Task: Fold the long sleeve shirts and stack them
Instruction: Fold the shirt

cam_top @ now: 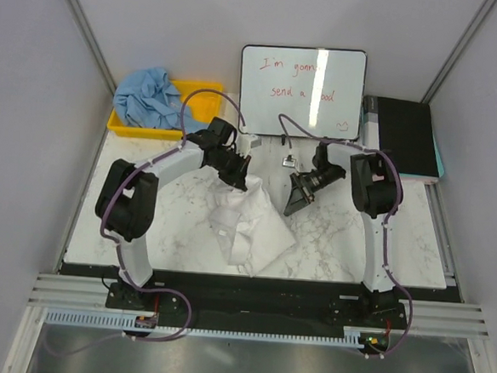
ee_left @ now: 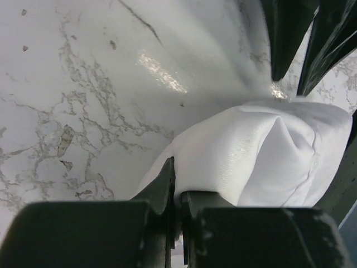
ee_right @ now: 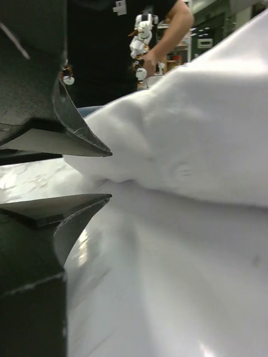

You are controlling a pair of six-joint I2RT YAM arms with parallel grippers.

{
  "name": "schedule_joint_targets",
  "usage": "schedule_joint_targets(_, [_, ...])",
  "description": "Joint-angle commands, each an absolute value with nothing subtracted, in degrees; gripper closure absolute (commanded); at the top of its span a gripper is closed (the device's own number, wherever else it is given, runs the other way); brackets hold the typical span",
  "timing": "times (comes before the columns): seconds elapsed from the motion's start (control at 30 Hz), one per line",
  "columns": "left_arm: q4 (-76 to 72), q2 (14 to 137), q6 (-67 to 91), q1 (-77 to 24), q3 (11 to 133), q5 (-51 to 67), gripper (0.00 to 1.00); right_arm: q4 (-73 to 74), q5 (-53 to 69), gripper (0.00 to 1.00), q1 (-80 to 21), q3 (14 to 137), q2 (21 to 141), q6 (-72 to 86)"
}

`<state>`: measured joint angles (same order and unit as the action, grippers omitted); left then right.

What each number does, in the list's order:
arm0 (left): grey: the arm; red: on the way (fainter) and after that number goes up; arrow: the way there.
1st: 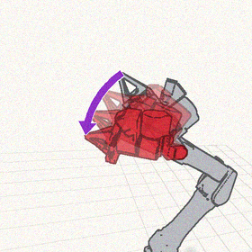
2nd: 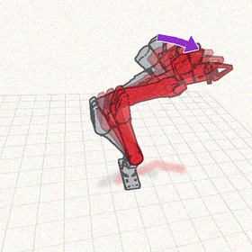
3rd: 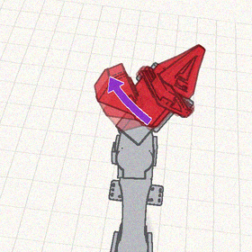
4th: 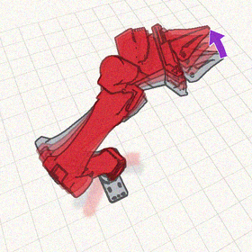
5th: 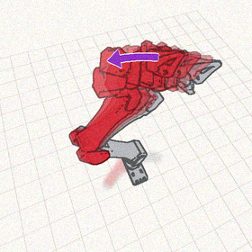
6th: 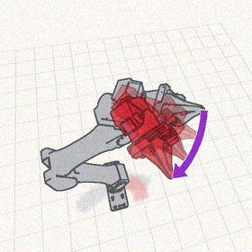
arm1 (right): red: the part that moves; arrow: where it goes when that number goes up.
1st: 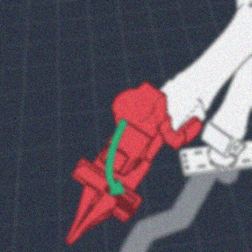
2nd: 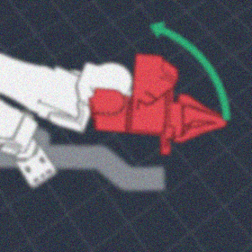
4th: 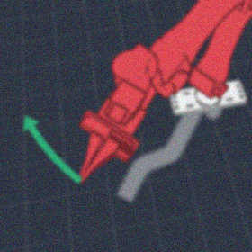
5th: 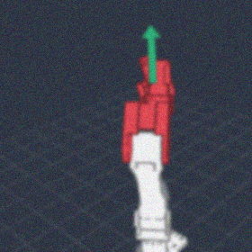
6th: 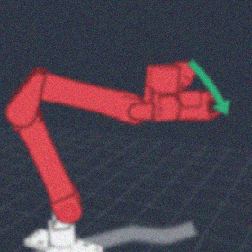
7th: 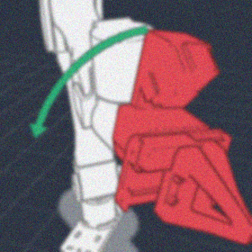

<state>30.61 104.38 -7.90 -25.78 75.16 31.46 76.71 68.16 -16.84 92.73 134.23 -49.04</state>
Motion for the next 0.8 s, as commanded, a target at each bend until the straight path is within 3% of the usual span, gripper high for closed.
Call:
schedule_joint_targets(0.0, [31.8, 108.2, -2.9, -24.5, 82.8, 30.1, 0.98, 82.5, 63.6, 0.59, -10.8, 96.3, 131.8, -48.9])
schedule_joint_targets(0.23, [36.6, 118.1, 2.3, -24.6, 94.5, 30.2, 0.98, 72.5, 54.3, 0.45, -4.8, 98.7, 126.0, -38.1])
schedule_joint_targets(0.27, [37.3, 119.4, 3.0, -24.5, 95.6, 29.5, 0.81, 72.5, 54.1, 0.38, -4.2, 99.1, 125.0, -38.0])
schedule_joint_targets(0.3, [38.4, 120.7, 3.4, -24.1, 98.6, 28.9, 0.73, 72.0, 53.7, 0.35, -3.6, 99.8, 124.5, -37.5])
schedule_joint_targets(0.37, [40.2, 121.9, 3.7, -23.1, 101.2, 28.5, 0.62, 70.6, 52.8, 0.31, -3.3, 100.0, 122.4, -35.0])
schedule_joint_targets(0.47, [35.6, 114.5, 5.0, -18.7, 96.2, 36.5, 0.57, 62.7, 50.5, 0.24, -3.4, 95.7, 118.2, -29.3])
schedule_joint_targets(0.5, [32.0, 111.3, 6.1, -17.8, 92.5, 38.6, 0.47, 60.2, 50.5, 0.21, -3.4, 93.4, 117.3, -28.6])
schedule_joint_targets(0.57, [23.0, 101.4, 7.6, -16.3, 84.8, 43.3, 0.06, 58.6, 51.6, 0.16, -3.9, 91.7, 116.3, -27.5])
schedule_joint_targets(0.63, [20.4, 95.7, 11.1, -15.9, 75.1, 42.5, 0.01, 58.3, 52.5, 0.16, -4.3, 89.9, 116.5, -26.9])
schedule_joint_targets(0.77, [18.3, 87.2, 21.5, -13.3, 58.5, 44.2, 0.01, 56.9, 52.8, 0.2, -7.9, 85.8, 116.9, -25.5])
